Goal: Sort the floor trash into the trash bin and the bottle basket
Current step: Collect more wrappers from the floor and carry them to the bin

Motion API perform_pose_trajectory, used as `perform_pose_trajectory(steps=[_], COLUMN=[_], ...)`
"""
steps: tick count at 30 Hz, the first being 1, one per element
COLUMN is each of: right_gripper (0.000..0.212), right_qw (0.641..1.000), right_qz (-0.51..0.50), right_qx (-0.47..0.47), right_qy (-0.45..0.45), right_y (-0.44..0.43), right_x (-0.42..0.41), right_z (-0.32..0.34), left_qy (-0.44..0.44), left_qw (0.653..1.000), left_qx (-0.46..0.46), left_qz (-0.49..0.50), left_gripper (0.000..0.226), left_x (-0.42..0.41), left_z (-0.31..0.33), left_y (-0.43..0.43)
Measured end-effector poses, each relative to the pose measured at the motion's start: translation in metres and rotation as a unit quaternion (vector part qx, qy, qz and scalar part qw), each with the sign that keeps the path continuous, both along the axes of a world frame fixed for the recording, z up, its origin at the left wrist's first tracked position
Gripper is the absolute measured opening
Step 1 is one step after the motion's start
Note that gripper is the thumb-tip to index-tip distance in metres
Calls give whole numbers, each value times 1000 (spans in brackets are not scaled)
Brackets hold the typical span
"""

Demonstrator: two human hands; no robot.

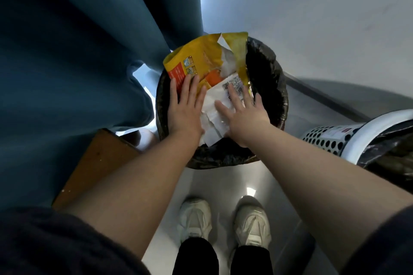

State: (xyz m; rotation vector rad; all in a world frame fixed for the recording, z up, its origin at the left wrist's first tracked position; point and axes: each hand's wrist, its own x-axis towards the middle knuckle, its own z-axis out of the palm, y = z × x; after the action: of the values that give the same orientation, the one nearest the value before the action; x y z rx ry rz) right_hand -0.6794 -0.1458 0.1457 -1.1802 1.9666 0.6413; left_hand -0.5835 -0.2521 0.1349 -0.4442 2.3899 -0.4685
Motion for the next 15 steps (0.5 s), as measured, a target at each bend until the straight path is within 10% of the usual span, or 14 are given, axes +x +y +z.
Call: perform_pose_trajectory(steps=[7, 15], right_gripper=[79, 79], right_qw=[1000, 996], right_qz=[-11, 36], right_qx=[-2, -56], right_qy=[-4, 60], right_y=[16, 48], right_x=[-2, 0], right_z=[6, 160], left_qy=[10, 48], left_qw=[1000, 997], left_qx=[10, 49], left_qz=[2, 26], left_gripper=[103, 98], left_x=[5, 26], left_z=[7, 164], left_y=[11, 11])
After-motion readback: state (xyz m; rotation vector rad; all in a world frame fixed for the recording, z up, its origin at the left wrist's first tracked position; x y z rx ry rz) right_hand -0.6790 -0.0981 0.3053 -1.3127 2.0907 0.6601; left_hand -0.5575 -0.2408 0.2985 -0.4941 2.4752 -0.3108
